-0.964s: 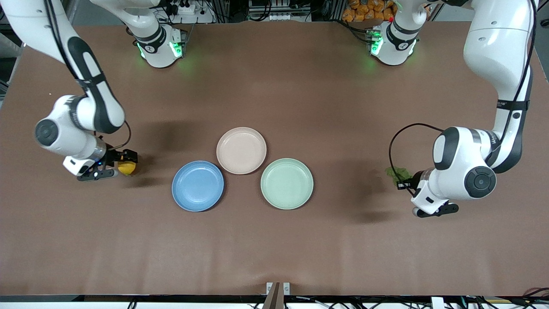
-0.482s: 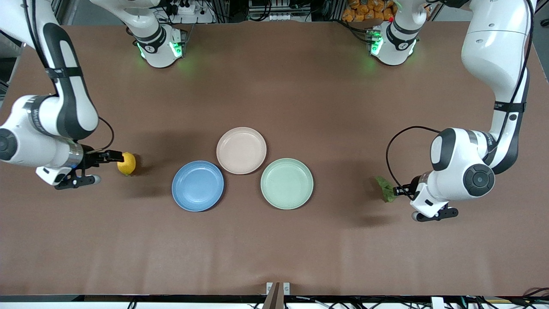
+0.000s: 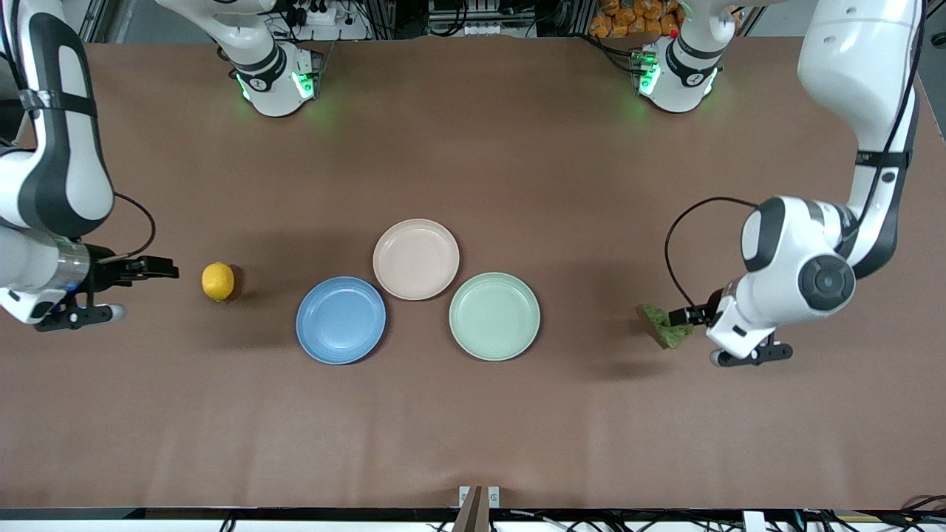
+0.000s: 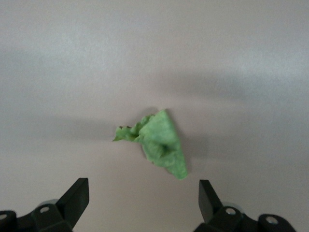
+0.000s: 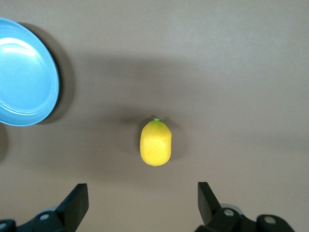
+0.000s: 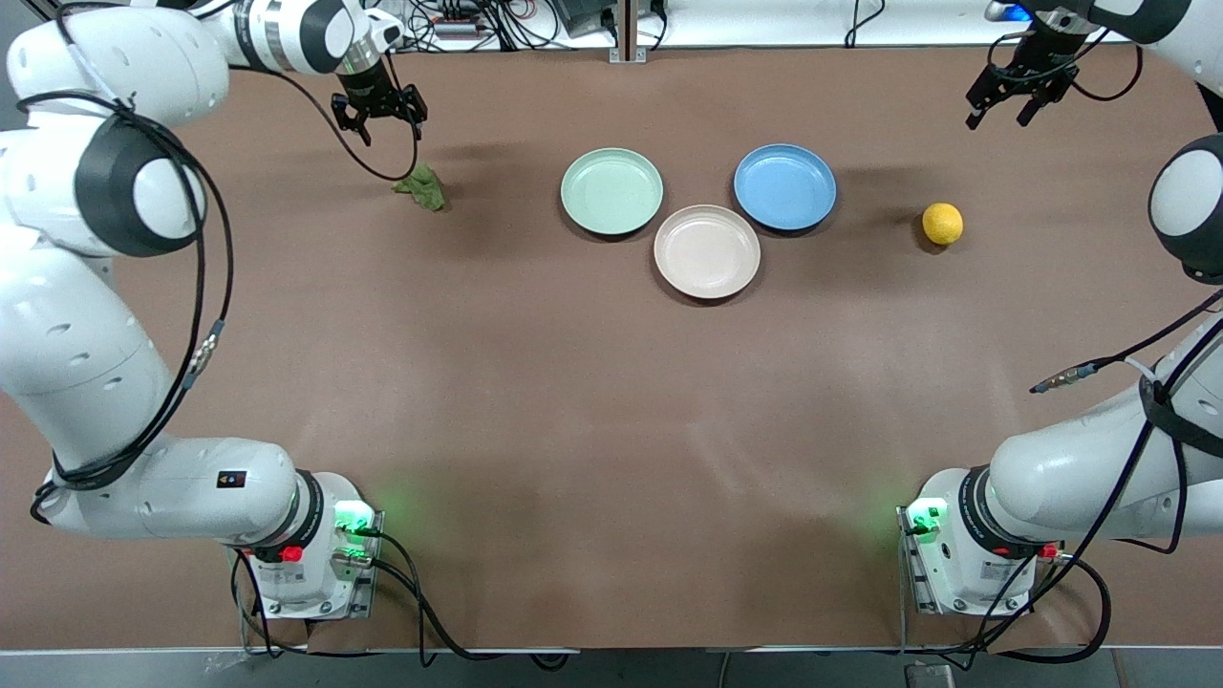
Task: Pick lemon and lettuce from blue and beige plates
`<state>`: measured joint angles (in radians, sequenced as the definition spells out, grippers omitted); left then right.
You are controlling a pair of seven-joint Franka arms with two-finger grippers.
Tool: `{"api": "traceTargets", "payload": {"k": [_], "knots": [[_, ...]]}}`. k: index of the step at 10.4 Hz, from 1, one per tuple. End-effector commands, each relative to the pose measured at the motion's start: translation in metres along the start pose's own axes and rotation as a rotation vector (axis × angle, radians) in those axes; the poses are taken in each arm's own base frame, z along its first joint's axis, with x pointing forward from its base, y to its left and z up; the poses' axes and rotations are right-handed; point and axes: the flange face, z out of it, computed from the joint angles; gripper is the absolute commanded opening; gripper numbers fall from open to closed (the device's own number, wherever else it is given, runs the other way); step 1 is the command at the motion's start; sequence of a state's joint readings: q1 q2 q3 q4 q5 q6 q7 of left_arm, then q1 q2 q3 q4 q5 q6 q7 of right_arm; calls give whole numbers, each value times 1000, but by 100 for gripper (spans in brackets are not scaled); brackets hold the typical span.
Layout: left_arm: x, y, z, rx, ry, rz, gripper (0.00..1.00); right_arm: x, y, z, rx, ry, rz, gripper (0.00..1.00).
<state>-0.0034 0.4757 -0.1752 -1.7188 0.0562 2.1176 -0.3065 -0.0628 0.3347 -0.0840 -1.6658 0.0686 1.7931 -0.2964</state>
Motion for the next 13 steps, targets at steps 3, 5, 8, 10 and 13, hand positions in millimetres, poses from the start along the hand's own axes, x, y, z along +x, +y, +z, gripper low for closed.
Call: {"api": "traceTargets", "payload": {"k": [3, 5, 8, 10, 13], "knots": [[-79, -40, -51, 26, 65, -34, 100, -43, -13, -43, -9, 59, 7, 100], [-89, -41, -71, 32, 82, -31, 100, -62, -20, -66, -13, 97, -1, 100], [-91, -35, -117, 17, 169, -36, 100, -88, -23, -78, -19, 134, 1, 100], [-91, -36, -150, 13, 231, -28, 100, -98, -38, -86, -29, 163, -30, 100], [-92, -33, -188, 15, 229, -28, 100, -99, -72, -115, -52, 224, -84, 100]]}}
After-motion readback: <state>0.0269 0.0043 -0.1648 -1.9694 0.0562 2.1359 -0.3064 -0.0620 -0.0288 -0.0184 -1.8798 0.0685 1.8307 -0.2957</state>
